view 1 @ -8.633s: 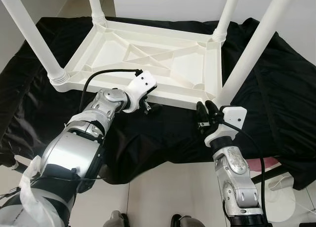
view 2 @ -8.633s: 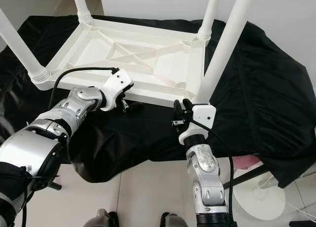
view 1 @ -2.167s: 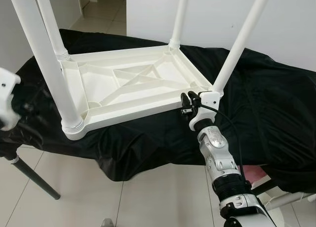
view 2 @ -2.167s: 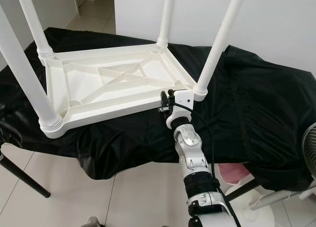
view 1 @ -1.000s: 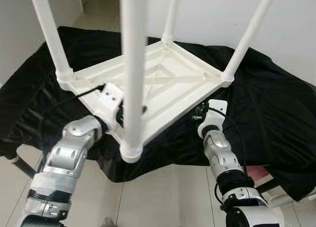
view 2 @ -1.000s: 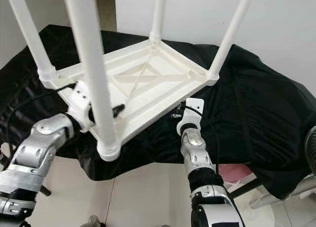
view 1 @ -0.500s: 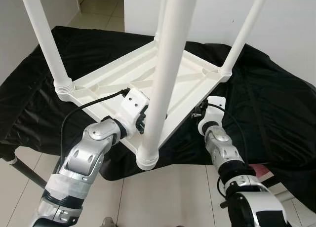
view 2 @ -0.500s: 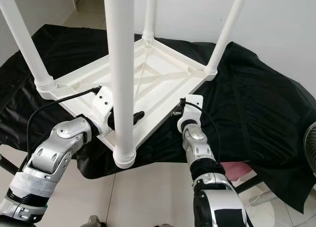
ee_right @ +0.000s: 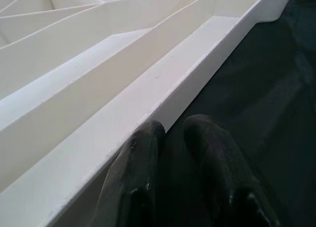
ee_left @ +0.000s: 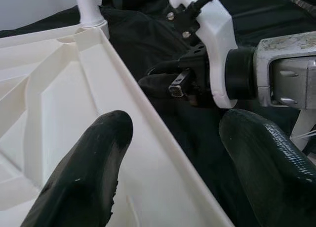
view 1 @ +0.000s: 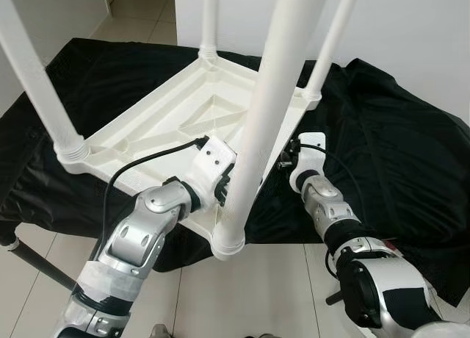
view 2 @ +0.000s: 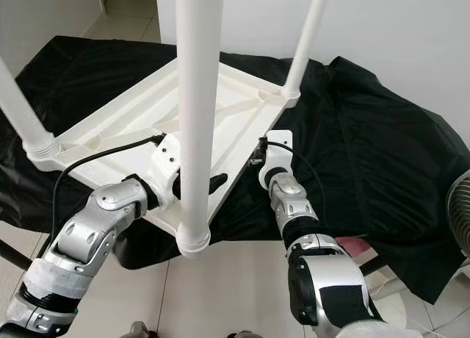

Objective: Building children table

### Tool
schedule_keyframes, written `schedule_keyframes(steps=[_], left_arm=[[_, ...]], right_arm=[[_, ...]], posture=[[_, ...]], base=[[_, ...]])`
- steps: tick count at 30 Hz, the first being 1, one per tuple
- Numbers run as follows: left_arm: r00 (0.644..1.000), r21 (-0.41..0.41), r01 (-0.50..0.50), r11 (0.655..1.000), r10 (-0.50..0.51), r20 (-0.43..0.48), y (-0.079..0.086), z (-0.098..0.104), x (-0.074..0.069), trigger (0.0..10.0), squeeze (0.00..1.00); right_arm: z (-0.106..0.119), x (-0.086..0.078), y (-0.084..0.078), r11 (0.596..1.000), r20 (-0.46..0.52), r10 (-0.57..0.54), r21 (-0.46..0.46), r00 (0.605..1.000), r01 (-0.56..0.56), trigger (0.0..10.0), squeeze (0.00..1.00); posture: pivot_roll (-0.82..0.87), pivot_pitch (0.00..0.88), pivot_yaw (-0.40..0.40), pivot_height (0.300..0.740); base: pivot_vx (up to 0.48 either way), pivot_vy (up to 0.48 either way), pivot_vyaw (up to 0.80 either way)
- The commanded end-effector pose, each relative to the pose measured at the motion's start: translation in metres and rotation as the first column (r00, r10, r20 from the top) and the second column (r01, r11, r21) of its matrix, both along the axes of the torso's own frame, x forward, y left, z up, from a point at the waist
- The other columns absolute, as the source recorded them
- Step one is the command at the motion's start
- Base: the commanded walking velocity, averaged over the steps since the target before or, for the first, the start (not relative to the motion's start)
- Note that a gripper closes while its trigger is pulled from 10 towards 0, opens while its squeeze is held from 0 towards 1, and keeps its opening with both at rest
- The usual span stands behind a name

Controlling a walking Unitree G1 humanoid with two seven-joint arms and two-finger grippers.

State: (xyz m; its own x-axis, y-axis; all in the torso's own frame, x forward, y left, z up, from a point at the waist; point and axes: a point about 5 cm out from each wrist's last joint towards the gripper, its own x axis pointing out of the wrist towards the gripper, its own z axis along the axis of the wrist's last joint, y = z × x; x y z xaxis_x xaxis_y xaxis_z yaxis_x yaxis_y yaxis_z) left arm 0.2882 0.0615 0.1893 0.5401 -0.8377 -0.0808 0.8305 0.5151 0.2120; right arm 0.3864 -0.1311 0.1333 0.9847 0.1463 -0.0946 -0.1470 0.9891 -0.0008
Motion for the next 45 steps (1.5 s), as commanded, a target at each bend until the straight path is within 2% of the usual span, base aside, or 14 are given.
schedule_keyframes(steps=[1, 8, 14, 17, 23, 27, 28, 29, 30, 31, 35, 37, 44, 45], left_arm=[[1.0, 0.012, 0.016, 1.0, -0.016, 0.014, -0.006, 0.001, -0.002, 10.0, 0.0], [0.989, 0.019, -0.137, 0.99, 0.136, 0.061, 0.022, 0.006, 0.016, 10.0, 0.0], [0.976, 0.014, -0.208, 0.978, 0.207, 0.071, 0.041, 0.01, 0.025, 10.0, 0.0], [0.961, 0.029, -0.267, 0.963, 0.264, 0.084, 0.064, 0.012, 0.032, 10.0, 0.0], [0.958, 0.056, -0.278, 0.959, 0.272, 0.087, 0.081, 0.013, 0.033, 10.0, 0.0], [0.961, 0.073, -0.271, 0.96, 0.265, 0.08, 0.086, 0.011, 0.034, 10.0, 0.0], [0.962, 0.071, -0.268, 0.961, 0.263, 0.073, 0.085, 0.01, 0.034, 10.0, 0.0], [0.964, 0.062, -0.264, 0.963, 0.26, 0.058, 0.084, 0.009, 0.034, 10.0, 0.0], [0.964, 0.062, -0.264, 0.963, 0.26, 0.058, 0.084, 0.009, 0.034, 10.0, 0.0], [0.965, 0.06, -0.261, 0.963, 0.258, 0.055, 0.083, 0.008, 0.033, 10.0, 0.0], [0.963, 0.064, -0.269, 0.961, 0.266, 0.051, 0.086, 0.005, 0.031, 10.0, 0.0], [0.958, 0.073, -0.287, 0.955, 0.284, 0.042, 0.093, 0.001, 0.029, 10.0, 0.0], [0.96, 0.085, -0.278, 0.957, 0.275, 0.051, 0.098, 0.0, 0.026, 10.0, 0.0], [0.961, 0.095, -0.273, 0.957, 0.268, 0.06, 0.1, 0.0, 0.025, 10.0, 0.0]], right_arm=[[0.011, 0.003, 0.003, 1.0, 0.06, 0.012, -0.013, 0.998, -0.011, 10.0, 0.0], [0.007, -0.009, -0.032, 0.996, 0.159, -0.091, -0.009, 0.983, 0.094, 10.0, 0.0], [0.008, -0.018, -0.047, 0.994, 0.218, -0.111, 0.03, 0.97, 0.107, 10.0, 0.0], [0.014, -0.034, -0.06, 0.995, 0.302, -0.1, 0.057, 0.948, 0.087, 10.0, 0.0], [0.018, -0.05, -0.064, 0.997, 0.358, -0.064, 0.067, 0.931, 0.043, 10.0, 0.0], [0.017, -0.059, -0.054, 0.997, 0.375, -0.013, 0.078, 0.927, -0.018, 10.0, 0.0], [0.017, -0.061, -0.046, 0.995, 0.378, 0.023, 0.085, 0.926, -0.059, 10.0, 0.09], [0.017, -0.064, -0.041, 0.993, 0.38, 0.049, 0.084, 0.924, -0.088, 10.0, 0.57], [0.017, -0.064, -0.041, 0.993, 0.38, 0.049, 0.084, 0.924, -0.088, 10.0, 0.57], [0.018, -0.065, -0.038, 0.99, 0.382, 0.07, 0.085, 0.921, -0.11, 10.0, 1.0], [0.021, -0.073, -0.037, 0.98, 0.389, 0.129, 0.088, 0.912, -0.176, 10.0, 1.0], [0.026, -0.086, -0.04, 0.96, 0.383, 0.226, 0.068, 0.895, -0.271, 10.0, 1.0], [0.031, -0.099, -0.045, 0.932, 0.358, 0.337, 0.005, 0.871, -0.363, 10.0, 1.0], [0.033, -0.104, -0.046, 0.912, 0.338, 0.391, -0.015, 0.856, -0.41, 10.0, 0.0]], posture=[[0.09, 0.06, -0.07, 0.74], [0.08, 0.057, -0.082, 0.74], [0.06, 0.058, -0.082, 0.74], [0.04, 0.056, -0.072, 0.74], [0.03, 0.054, -0.065, 0.74], [0.02, 0.051, -0.059, 0.74], [0.02, 0.051, -0.059, 0.74], [0.02, 0.051, -0.059, 0.74], [0.02, 0.051, -0.059, 0.74], [0.02, 0.051, -0.059, 0.74], [0.02, 0.051, -0.059, 0.74], [0.02, 0.05, -0.06, 0.74], [0.02, 0.046, -0.062, 0.74], [0.02, 0.046, -0.062, 0.74]], base=[[0.0, 0.0, 0.0], [0.0, 0.0, 0.0], [0.0, 0.0, 0.0], [0.0, 0.0, 0.0], [0.0, 0.0, 0.0], [0.0, 0.0, 0.0], [0.0, 0.0, 0.0], [0.0, 0.0, 0.0], [0.0, 0.0, 0.0], [0.0, 0.0, 0.0], [0.0, 0.0, 0.0], [0.0, 0.0, 0.0], [0.0, 0.0, 0.0], [0.0, 0.0, 0.0]])
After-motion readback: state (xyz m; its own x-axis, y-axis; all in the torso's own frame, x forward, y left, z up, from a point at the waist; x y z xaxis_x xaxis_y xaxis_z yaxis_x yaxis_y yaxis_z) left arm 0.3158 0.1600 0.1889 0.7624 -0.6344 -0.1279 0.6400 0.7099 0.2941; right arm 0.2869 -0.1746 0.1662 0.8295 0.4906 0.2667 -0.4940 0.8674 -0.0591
